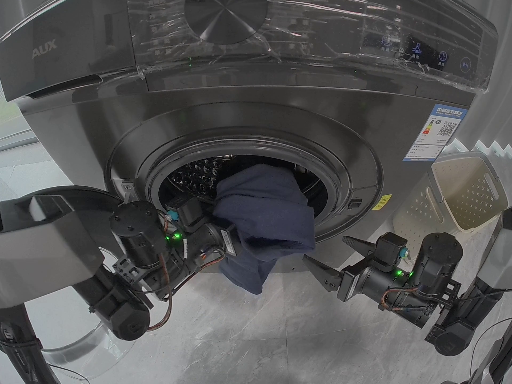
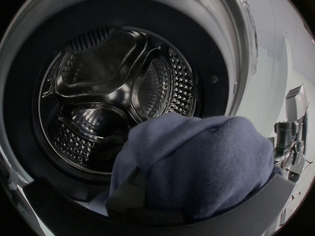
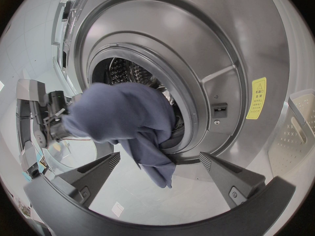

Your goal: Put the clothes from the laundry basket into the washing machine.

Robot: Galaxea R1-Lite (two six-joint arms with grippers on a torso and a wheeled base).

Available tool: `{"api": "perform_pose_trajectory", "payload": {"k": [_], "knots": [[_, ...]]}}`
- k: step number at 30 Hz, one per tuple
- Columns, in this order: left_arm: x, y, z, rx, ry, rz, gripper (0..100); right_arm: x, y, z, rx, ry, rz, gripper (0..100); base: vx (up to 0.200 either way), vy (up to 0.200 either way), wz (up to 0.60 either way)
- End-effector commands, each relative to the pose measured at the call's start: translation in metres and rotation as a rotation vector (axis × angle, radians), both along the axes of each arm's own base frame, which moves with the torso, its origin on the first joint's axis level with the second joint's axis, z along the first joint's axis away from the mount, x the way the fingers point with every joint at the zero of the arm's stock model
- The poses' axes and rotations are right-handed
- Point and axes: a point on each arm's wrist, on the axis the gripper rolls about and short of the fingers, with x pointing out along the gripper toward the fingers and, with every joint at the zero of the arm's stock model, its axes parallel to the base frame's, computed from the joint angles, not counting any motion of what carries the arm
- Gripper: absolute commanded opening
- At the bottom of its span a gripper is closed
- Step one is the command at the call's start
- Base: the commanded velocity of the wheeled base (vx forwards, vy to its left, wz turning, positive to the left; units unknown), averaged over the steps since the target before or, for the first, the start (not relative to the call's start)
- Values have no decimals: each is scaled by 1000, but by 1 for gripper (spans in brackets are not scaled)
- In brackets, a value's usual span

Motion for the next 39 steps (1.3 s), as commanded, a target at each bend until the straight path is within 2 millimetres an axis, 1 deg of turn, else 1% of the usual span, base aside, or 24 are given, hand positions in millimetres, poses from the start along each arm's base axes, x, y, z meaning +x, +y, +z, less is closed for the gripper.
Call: {"api": "perform_pose_trajectory", "payload": {"k": [1, 2, 3, 4, 5, 8, 12, 15, 18, 19, 20, 24, 26, 28, 29, 30, 31, 39], "knots": [[27, -12, -27, 20, 27, 33, 0, -5, 2, 6, 15, -14, 19, 100, 0, 0, 0], [27, -12, -27, 20, 27, 33, 0, -5, 2, 6, 15, -14, 19, 100, 0, 0, 0], [39, -14, -26, 0, 4, 60, 0, -6, 3, 5, 13, -11, 20, 100, 0, 0, 0], [40, -14, -26, -2, 1, 63, 0, -6, 3, 5, 14, -10, 20, 100, 0, 0, 0], [52, -17, -22, -23, -27, 77, 0, -7, 3, 5, 13, -9, 23, 100, 0, 0, 0], [67, -20, -23, -38, -50, 95, 0, -8, 4, 5, 13, -7, 29, 100, 0, 0, 0], [78, -20, -33, -33, -45, 109, 0, -8, 5, 5, 15, -10, 31, 100, 0, 0, 0], [88, -18, -29, -34, -48, 124, 0, -8, 7, 5, 16, -11, 38, 100, 0, 0, 0], [98, -21, -25, -30, -39, 130, 0, -9, 8, 3, 13, -4, 43, 100, 0, 0, 0], [99, -21, -25, -30, -39, 130, 0, -9, 8, 3, 13, -4, 43, 100, 0, 0, 0], [105, -25, -24, -30, -39, 129, 0, -10, 9, 3, 16, -1, 47, 100, 0, 0, 0], [117, -33, -27, -11, -28, 104, 0, -11, 10, 3, 18, 4, 50, 100, 0, 0, 0], [126, -37, -22, -6, -18, 102, 0, -11, 10, 4, 21, 0, 50, 100, 0, 0, 0], [139, -41, -16, -16, -28, 108, 0, -11, 10, 5, 23, -2, 50, 100, 0, 0, 0], [140, -41, -15, -19, -33, 111, 0, -11, 10, 5, 24, -3, 50, 100, 0, 0, 0], [152, -40, -9, -33, -53, 134, 0, -11, 10, 5, 23, -2, 50, 100, 0, 0, 0], [156, -39, -7, -37, -60, 138, 0, -11, 10, 4, 22, -1, 50, 100, 0, 0, 0], [167, -41, 3, -50, -74, 164, 0, -10, 10, 2, 18, 4, 50, 100, 0, 0, 0]]}}
